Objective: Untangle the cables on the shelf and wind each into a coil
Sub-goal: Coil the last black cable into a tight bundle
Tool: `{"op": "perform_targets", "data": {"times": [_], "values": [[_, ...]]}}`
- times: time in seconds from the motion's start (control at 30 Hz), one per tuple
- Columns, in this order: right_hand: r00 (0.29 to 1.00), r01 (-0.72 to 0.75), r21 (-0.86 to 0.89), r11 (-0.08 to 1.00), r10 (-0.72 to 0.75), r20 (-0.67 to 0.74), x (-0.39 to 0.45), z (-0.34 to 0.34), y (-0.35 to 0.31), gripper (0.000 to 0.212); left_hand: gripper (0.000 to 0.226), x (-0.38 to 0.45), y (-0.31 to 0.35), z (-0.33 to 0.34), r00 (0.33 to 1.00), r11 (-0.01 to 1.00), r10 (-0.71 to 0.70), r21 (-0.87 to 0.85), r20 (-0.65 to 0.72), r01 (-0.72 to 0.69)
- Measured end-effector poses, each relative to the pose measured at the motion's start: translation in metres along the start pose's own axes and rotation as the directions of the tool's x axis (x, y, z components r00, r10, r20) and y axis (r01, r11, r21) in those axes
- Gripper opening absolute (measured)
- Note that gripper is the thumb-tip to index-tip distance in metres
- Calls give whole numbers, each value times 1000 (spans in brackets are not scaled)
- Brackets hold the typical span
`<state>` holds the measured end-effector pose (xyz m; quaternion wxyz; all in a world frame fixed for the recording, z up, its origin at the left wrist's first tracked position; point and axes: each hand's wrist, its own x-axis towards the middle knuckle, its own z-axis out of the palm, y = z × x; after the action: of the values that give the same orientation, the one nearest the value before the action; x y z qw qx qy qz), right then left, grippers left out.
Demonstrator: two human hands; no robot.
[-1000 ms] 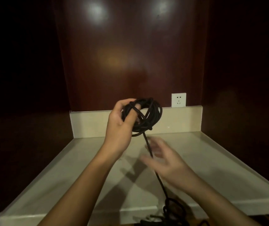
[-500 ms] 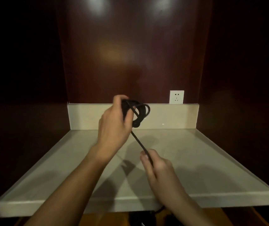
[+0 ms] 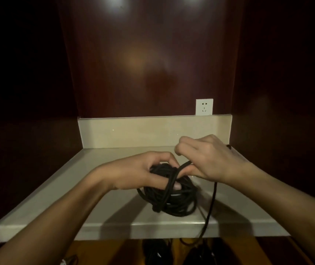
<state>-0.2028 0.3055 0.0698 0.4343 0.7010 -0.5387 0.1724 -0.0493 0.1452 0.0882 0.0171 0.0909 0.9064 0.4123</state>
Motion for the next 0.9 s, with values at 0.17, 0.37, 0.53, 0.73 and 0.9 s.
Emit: {"op": "perform_targets", "data": {"times": [0.17, 0.37, 0.53, 0.73, 0.9], "values": [[920, -273, 348, 897, 349, -178, 12, 4, 8, 57, 42, 5, 9, 5, 973, 941, 53, -315, -225, -124], [930, -221, 401, 889, 316, -187, 12, 10, 15, 41, 52, 6, 14, 10, 959, 914, 41, -376, -282, -150], [963, -229, 438, 869, 269, -29, 9, 3, 17, 15, 44, -3, 11, 0, 973, 830, 17, -540, -229, -141], [801, -438, 475, 763, 571, -178, 25, 33, -9, 15, 42, 5, 24, -3, 914, 615, 84, -701, -397, -362], [613, -605, 690, 398, 785, 85, 42, 55, -48, 29, 24, 14, 21, -15, 845, 518, 18, -718, -535, -465]]}}
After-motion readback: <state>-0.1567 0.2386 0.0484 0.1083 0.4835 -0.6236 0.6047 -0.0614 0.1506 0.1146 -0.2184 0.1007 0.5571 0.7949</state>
